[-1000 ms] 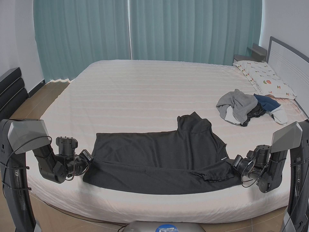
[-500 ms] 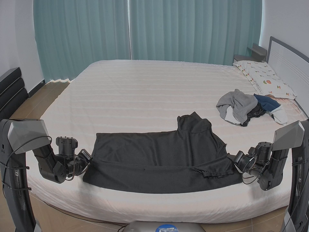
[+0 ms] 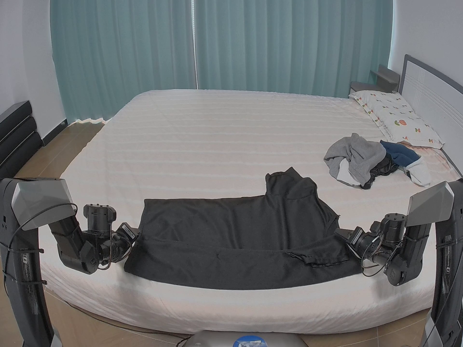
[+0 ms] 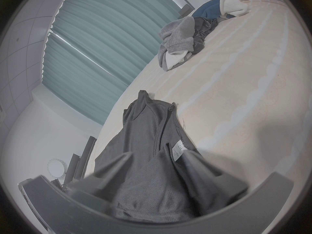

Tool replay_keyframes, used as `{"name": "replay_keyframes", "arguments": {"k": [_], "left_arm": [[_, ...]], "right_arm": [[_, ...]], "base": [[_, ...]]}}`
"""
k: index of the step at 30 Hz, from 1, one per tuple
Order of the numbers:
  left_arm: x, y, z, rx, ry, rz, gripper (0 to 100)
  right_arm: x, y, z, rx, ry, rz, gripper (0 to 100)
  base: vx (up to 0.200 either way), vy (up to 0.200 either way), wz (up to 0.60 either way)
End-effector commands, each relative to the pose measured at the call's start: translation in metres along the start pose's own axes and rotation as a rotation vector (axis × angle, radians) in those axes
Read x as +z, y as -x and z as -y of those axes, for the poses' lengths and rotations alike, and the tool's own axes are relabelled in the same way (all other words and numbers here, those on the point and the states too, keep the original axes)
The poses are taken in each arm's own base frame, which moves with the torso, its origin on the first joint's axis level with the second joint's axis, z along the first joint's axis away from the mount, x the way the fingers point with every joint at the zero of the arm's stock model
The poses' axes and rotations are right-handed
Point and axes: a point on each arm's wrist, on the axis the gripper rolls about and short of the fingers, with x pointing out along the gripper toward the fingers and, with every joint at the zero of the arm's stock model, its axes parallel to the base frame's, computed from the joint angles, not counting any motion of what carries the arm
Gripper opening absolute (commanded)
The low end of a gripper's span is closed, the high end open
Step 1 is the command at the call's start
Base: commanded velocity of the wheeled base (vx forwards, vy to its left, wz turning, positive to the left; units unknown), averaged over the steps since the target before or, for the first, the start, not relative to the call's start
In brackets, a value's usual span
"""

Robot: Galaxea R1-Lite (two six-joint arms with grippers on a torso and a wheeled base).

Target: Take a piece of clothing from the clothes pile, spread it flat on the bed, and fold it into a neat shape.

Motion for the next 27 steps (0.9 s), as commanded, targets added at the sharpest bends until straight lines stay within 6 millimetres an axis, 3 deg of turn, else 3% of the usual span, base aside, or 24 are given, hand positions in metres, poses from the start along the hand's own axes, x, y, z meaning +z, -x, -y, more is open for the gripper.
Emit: {"name": "replay_keyframes", "arguments": {"k": [1, 5, 7, 10, 12, 18, 27], "left_arm": [[0.000, 0.000, 0.000, -0.001, 0.000, 0.000, 100], [0.000, 0.000, 0.001, -0.002, 0.000, 0.001, 100], [0.000, 0.000, 0.000, -0.001, 0.000, 0.000, 100], [0.000, 0.000, 0.000, -0.001, 0.002, 0.000, 100], [0.000, 0.000, 0.000, -0.002, 0.010, 0.001, 100], [0.001, 0.000, 0.000, -0.003, 0.018, 0.003, 100], [0.001, -0.001, 0.001, -0.004, 0.018, 0.004, 100]], "right_arm": [[0.005, 0.004, -0.007, 0.020, 0.006, 0.023, 100], [0.015, 0.023, -0.023, 0.042, -0.035, 0.049, 100], [0.015, 0.043, -0.035, 0.052, -0.064, 0.044, 100], [0.006, 0.059, -0.044, 0.053, -0.085, 0.003, 100], [-0.012, 0.069, -0.049, 0.038, -0.095, -0.069, 100], [-0.036, 0.063, -0.045, 0.005, -0.096, -0.163, 100], [-0.048, 0.045, -0.039, -0.020, -0.092, -0.181, 100]], "base": [[0.000, 0.000, 0.00], [0.000, 0.000, 0.00], [0.000, 0.000, 0.00], [0.000, 0.000, 0.00], [0.000, 0.000, 0.00], [-0.100, 0.000, 0.00], [0.000, 0.000, 0.00]]}}
